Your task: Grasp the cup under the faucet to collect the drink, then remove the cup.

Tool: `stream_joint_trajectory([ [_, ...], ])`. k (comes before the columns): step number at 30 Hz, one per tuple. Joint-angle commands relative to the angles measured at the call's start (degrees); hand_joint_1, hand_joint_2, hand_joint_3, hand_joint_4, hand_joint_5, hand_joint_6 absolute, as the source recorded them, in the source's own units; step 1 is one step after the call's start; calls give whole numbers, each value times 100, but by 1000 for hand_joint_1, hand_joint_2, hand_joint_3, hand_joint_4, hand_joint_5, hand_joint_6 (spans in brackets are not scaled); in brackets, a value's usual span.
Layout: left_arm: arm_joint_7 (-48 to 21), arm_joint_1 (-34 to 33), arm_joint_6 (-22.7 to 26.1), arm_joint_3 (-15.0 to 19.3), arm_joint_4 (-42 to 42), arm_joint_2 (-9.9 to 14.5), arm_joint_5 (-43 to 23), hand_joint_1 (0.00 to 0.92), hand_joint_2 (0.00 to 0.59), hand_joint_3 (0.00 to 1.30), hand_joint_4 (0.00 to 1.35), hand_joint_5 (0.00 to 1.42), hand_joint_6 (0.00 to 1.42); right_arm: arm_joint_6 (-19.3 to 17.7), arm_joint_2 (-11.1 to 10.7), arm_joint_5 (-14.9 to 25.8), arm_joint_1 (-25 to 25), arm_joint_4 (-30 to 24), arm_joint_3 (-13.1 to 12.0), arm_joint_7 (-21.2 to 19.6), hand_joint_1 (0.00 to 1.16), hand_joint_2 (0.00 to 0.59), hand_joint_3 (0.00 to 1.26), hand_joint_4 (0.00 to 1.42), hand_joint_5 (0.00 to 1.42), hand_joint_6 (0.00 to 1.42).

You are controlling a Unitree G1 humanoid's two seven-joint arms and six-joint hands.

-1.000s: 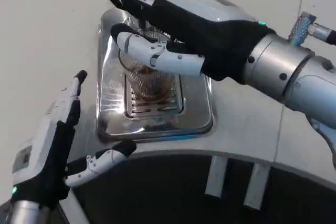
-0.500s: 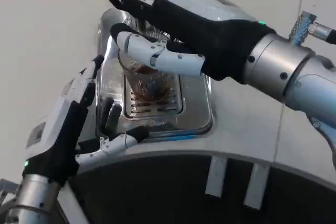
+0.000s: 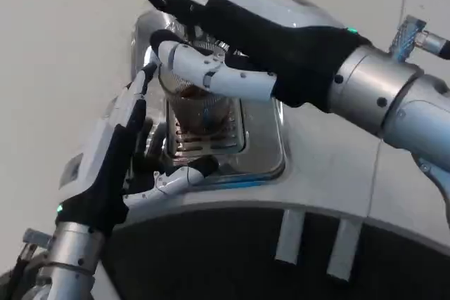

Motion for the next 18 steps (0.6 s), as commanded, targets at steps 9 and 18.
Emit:
stream_joint_trajectory([
  [9, 46, -258, -12, -195, 345, -46, 48, 290, 32, 0, 0, 0, 0, 317, 288, -74, 1191, -762, -829, -676, 0, 586, 0, 0, 0, 0],
  [18, 17, -412, -24, -280, 511, -62, -7, 253, 30, 0, 0, 0, 0, 1354, 150, -302, 2017, -1902, -1826, -885, 0, 586, 0, 0, 0, 0],
])
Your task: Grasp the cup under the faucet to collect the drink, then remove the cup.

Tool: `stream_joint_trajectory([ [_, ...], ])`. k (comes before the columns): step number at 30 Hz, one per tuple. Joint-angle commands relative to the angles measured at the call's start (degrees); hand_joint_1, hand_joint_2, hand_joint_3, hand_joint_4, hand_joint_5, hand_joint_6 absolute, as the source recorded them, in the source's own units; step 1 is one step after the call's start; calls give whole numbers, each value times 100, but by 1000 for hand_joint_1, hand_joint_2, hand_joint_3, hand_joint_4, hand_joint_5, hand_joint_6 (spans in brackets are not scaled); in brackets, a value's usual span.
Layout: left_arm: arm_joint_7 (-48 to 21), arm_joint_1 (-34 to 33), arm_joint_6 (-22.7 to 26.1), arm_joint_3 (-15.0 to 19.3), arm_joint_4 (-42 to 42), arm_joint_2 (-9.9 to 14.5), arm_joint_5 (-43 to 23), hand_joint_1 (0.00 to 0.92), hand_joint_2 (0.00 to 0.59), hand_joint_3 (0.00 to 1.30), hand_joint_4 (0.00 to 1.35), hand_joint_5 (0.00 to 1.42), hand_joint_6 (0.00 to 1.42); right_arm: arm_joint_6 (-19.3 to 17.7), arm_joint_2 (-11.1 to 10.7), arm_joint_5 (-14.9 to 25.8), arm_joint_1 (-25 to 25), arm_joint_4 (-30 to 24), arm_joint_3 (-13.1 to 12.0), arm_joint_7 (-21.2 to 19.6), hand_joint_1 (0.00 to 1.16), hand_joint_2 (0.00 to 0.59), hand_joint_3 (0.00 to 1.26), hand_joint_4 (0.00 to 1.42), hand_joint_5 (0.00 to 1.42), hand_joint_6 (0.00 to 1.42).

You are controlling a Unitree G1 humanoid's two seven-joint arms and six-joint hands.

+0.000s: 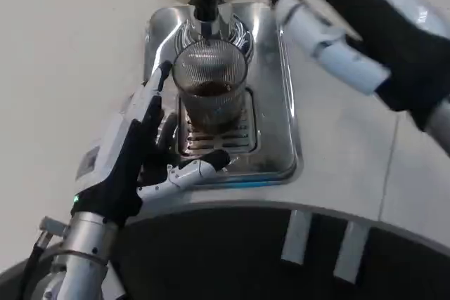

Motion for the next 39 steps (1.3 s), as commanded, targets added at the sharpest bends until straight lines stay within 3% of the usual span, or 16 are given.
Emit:
stream_joint_trajectory([
  [1, 26, -18, -25, -47, 101, -15, 14, 252, 30, 0, 0, 0, 0, 616, -144, 94, 314, -476, -425, 127, 0, 586, 0, 0, 0, 0],
  [6, 39, -40, -13, -73, 138, -2, 34, 244, 32, 0, 0, 0, 0, 689, -694, 184, 591, -905, -683, 421, 6, 586, 0, 0, 0, 0],
  [9, 65, -49, -7, -89, 168, -2, 50, 240, 31, 0, 0, 0, 0, 235, -1005, 230, 977, -1045, -810, 565, 132, 586, 0, 0, 0, 0],
  [12, 102, -67, -6, -110, 197, -18, 74, 222, 30, 0, 0, 0, 0, -1210, -1329, -94, 1886, -1057, -883, 493, 232, 575, 0, 0, 0, 0],
  [15, 121, -102, -9, -127, 241, -36, 82, 219, 26, 0, 0, 0, 0, -2073, -1436, -490, 2651, -1033, -865, 293, 248, 551, 0, 0, 0, 0],
  [19, 166, -133, -6, -149, 259, -50, 100, 212, 25, 0, 0, 0, 0, -2983, -1252, -948, 3606, -671, -918, -152, 270, 517, 0, 0, 0, 0],
  [23, 184, -146, 8, -168, 255, -52, 119, 206, 25, 0, 0, 0, 0, -3563, -1066, -1270, 4184, -101, -928, -529, 239, 493, 0, 0, 0, 0],
  [32, 290, -148, 45, -188, 251, -104, 194, 186, 23, 0, 0, 0, 0, -4292, -688, -2075, 4922, 501, -1111, -1155, 222, 493, 0, 0, 0, 0],
  [39, 633, -290, 19, -142, 478, -336, 220, 184, 23, 0, 0, 0, 0, -4462, -492, -2199, 5243, 644, -1168, -1171, 224, 494, 0, 0, 0, 0],
])
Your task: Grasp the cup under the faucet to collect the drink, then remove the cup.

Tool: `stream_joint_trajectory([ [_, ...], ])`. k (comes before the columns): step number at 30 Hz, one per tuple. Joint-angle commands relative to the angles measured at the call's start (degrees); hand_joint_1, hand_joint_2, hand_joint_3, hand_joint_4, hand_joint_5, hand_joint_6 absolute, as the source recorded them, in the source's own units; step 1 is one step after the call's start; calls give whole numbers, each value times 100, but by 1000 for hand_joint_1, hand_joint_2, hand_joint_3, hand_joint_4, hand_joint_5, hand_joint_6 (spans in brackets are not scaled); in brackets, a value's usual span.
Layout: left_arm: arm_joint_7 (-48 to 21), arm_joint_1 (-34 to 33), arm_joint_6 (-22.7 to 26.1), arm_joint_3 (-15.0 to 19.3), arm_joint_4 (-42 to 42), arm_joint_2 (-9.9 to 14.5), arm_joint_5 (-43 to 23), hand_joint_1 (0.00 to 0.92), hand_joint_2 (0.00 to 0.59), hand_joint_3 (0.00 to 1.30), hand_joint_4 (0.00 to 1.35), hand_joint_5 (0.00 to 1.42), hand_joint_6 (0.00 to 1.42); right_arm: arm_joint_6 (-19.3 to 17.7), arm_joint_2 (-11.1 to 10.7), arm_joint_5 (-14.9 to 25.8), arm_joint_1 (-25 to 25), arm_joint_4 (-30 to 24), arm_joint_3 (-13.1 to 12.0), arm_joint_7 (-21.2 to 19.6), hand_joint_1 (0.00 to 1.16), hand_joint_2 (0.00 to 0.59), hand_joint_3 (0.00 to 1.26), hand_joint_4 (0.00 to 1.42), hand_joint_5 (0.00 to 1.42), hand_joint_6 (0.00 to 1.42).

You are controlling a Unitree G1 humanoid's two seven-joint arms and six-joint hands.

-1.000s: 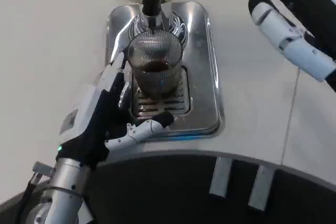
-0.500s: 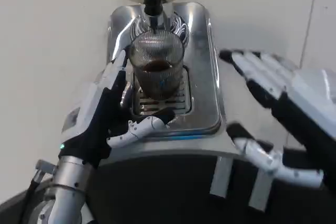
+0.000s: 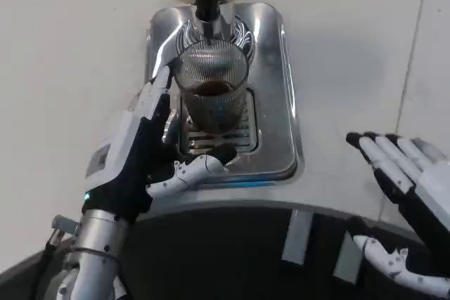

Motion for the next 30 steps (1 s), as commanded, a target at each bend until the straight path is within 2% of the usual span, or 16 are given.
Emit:
stream_joint_trajectory([
  [1, 302, -147, 10, 2, 243, -203, -8, 186, 23, 0, 0, 0, 0, -76, 219, -35, 188, -73, -65, -4, 226, 494, 0, 0, 0, 0],
  [10, 475, -653, 11, -115, 863, -380, 39, 345, 37, 0, 0, 14, 0, 17, 462, 31, 395, -337, -178, 263, 243, 489, 0, 0, 0, 0],
  [15, 741, -937, -8, -126, 1252, -471, 38, 449, 52, 0, 0, 34, 6, 120, 521, 64, 504, -575, -321, 522, 242, 455, 0, 0, 0, 0],
  [22, 1066, -1153, -121, -118, 1586, -673, -58, 462, 54, 0, 0, 52, 40, 210, 525, 71, 446, -640, -442, 879, 244, 464, 0, 0, 0, 0],
  [26, 1383, -1304, -111, -59, 1849, -815, -101, 468, 51, 0, 0, 77, 67, 274, 539, 11, 316, -670, -351, 1074, 243, 462, 0, 0, 0, 0],
  [30, 1463, -1437, -192, -82, 1985, -841, -128, 478, 54, 0, 0, 102, 97, 327, 559, 7, 255, -666, -363, 1213, 239, 459, 0, 0, 0, 0],
])
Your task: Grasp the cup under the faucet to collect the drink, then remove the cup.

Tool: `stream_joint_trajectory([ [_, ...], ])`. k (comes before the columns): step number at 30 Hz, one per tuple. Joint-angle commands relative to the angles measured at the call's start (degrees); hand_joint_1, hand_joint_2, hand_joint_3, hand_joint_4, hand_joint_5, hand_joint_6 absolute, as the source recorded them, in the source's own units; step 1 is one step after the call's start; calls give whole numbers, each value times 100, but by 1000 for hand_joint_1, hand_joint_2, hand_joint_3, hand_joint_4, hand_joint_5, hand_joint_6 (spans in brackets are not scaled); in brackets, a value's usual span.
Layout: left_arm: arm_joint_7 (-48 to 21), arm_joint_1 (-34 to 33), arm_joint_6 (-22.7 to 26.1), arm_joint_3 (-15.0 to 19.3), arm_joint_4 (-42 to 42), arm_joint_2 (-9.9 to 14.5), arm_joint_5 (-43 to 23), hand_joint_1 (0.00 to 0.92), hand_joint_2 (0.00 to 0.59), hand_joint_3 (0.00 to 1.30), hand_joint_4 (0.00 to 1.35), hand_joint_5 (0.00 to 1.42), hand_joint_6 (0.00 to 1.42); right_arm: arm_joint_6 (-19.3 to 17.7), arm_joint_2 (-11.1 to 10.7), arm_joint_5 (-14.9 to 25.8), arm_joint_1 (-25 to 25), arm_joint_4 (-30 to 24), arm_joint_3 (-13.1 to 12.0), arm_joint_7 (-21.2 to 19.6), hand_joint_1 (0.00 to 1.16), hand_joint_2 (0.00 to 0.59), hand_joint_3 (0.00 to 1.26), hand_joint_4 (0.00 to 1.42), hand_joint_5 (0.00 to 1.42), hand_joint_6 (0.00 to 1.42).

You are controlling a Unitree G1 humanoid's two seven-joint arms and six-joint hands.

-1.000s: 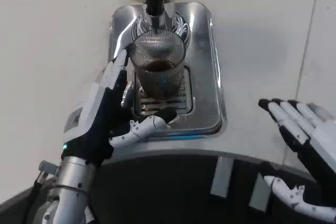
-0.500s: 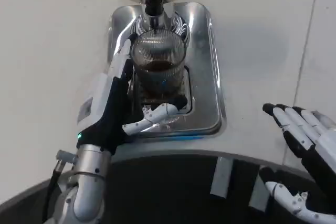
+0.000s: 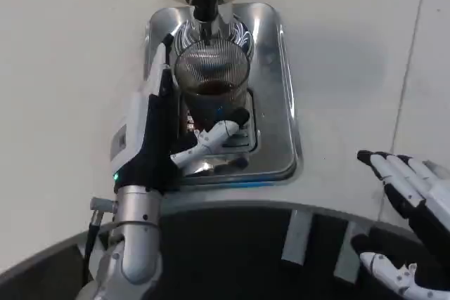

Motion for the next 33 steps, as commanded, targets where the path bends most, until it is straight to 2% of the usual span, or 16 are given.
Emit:
stream_joint_trajectory([
  [1, 146, -159, -171, -16, 187, -13, -47, 479, 55, 0, 0, 116, 108, 86, 37, -13, -36, -78, -4, 165, 238, 460, 0, 0, 0, 0],
  [10, 94, -188, -234, -303, 252, 5, 165, 515, 60, 0, 0, 181, 160, 185, 89, -23, -137, -41, 35, 240, 227, 466, 0, 0, 0, 0],
  [12, 118, -197, -221, -334, 279, -15, 169, 536, 64, 0, 0, 228, 223, 211, 102, -20, -130, -60, 42, 264, 225, 466, 0, 0, 0, 0],
  [14, 175, -216, -193, -361, 309, -35, 173, 568, 72, 39, 63, 346, 425, 256, 113, -3, -130, -68, 32, 292, 223, 468, 0, 0, 0, 0],
  [17, 452, -314, 16, -414, 403, -124, 278, 611, 82, 157, 214, 516, 688, 311, 111, 5, -135, -96, 19, 341, 222, 468, 0, 0, 0, 0],
  [19, 598, -376, 98, -430, 464, -201, 301, 631, 87, 295, 381, 683, 898, 377, 110, 7, -155, -125, 20, 408, 220, 467, 0, 0, 0, 0],
  [21, 763, -495, 285, -439, 551, -390, 326, 641, 80, 405, 519, 823, 1061, 449, 112, 1, -185, -155, 23, 468, 219, 467, 0, 0, 0, 0],
  [24, 946, -629, 425, -401, 674, -659, 244, 634, 53, 670, 788, 1082, 1361, 536, 109, -51, -213, -193, 4, 522, 218, 465, 0, 0, 0, 0],
  [25, 1009, -674, 458, -347, 732, -776, 159, 633, 48, 775, 885, 1164, 1412, 569, 103, -65, -208, -209, -11, 545, 217, 465, 0, 0, 0, 0],
  [27, 1147, -745, 473, -266, 832, -954, 39, 653, 55, 913, 1033, 1294, 1424, 625, 92, -81, -201, -240, -27, 603, 213, 467, 0, 0, 0, 0],
  [28, 1194, -759, 447, -244, 852, -1010, 0, 668, 62, 968, 1074, 1317, 1424, 646, 92, -97, -197, -253, -27, 622, 212, 467, 0, 0, 0, 0],
  [30, 1273, -730, 379, -235, 809, -1032, -36, 705, 57, 1056, 1152, 1346, 1424, 704, 106, -141, -199, -270, 2, 672, 197, 457, 0, 0, 0, 0],
  [33, 1297, -621, 301, -208, 640, -983, -64, 727, 52, 1122, 1194, 1357, 1424, 755, 139, -198, -221, -263, 76, 702, 189, 469, 0, 0, 0, 0],
])
